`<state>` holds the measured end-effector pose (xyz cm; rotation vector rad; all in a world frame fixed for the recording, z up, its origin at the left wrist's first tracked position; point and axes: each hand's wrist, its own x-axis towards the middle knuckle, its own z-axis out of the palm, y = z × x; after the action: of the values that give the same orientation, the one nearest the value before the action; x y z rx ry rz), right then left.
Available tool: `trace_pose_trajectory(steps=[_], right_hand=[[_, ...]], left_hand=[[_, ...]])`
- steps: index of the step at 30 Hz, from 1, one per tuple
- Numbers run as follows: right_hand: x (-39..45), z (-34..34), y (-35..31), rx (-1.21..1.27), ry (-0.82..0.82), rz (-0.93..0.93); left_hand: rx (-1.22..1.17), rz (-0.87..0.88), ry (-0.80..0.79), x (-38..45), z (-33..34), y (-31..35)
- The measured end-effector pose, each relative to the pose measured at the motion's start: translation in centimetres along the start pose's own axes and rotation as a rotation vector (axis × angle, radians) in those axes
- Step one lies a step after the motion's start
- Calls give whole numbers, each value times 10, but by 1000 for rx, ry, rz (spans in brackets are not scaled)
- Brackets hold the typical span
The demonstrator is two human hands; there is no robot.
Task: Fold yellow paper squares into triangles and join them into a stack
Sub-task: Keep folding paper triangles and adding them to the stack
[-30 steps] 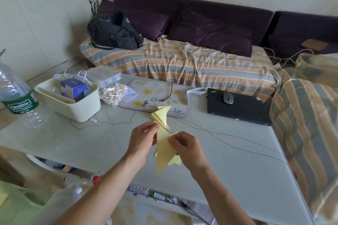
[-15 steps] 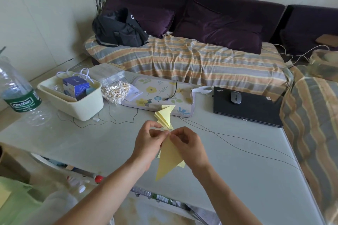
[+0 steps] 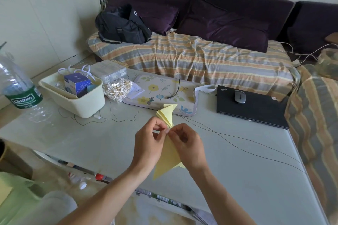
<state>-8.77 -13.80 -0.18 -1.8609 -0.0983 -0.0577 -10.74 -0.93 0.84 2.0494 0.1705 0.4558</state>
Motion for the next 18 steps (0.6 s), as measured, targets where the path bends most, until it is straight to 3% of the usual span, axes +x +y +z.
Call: trace_pose_trajectory(steps=[5,18], right_hand=[[-2,-2,-4,14,2,-29],[-4,-2,-4,-18,20,-54]], left_hand=[[-100,-79,10,1,2,-2],[-91,-81,65,-2,4,3]])
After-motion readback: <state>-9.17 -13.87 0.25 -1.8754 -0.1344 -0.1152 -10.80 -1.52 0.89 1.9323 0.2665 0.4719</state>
